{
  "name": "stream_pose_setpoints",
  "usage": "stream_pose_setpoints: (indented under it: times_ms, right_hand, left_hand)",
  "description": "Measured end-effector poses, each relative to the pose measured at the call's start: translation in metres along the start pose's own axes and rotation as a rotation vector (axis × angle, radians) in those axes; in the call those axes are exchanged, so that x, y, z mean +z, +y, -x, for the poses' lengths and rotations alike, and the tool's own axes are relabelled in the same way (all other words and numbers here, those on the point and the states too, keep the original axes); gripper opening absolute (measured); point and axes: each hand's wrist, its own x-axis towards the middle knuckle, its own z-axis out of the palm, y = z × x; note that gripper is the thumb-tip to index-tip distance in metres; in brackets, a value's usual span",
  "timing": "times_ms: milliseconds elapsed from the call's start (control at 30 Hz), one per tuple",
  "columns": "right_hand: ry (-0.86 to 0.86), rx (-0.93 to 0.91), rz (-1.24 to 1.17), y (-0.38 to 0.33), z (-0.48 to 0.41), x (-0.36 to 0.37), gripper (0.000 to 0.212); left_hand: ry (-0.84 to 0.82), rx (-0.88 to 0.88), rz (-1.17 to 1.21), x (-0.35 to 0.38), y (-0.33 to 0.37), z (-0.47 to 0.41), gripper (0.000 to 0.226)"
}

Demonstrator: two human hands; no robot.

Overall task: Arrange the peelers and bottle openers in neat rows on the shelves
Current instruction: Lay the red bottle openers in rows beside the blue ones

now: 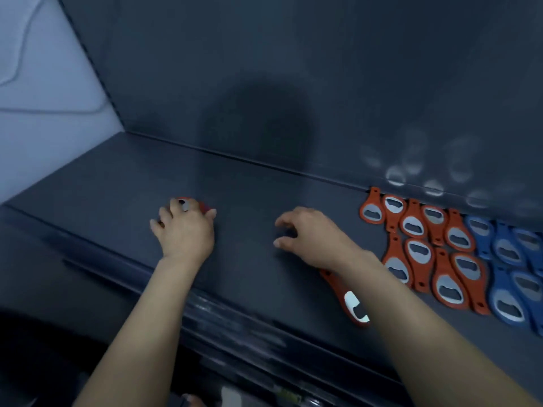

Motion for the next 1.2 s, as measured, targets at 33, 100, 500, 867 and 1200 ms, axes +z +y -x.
stream_pose_setpoints:
  times_ms: [33, 100, 500, 867, 1200]
  right_hand:
    - [-0.008, -0.004, 0.009, -0.002, 0.000, 0.002, 0.039]
    - [-0.012, 0.014, 0.028, -0.004, 0.002, 0.004, 0.037]
    - [-0.238, 0.467, 0.153, 0.019, 0.069, -0.037, 0.042]
    - [-0.125, 0.551, 0.039, 0.028, 0.095, -0.032, 0.015]
    - [-0.144, 0.640, -0.010, 0.043, 0.104, -0.031, 0.031]
  left_hand:
    - [-0.035, 0.036, 0.000, 0.001, -0.003, 0.000, 0.053]
    - [-0.047, 0.168, 0.022, 0.005, -0.002, 0.003, 0.050]
    - [-0.164, 0.697, 0.298, 0.020, 0.079, 0.042, 0.042]
    - [-0.129, 0.966, 0.443, 0.027, 0.112, 0.059, 0.024]
    - [-0.146, 0.939, 0.352, 0.029, 0.134, 0.061, 0.011]
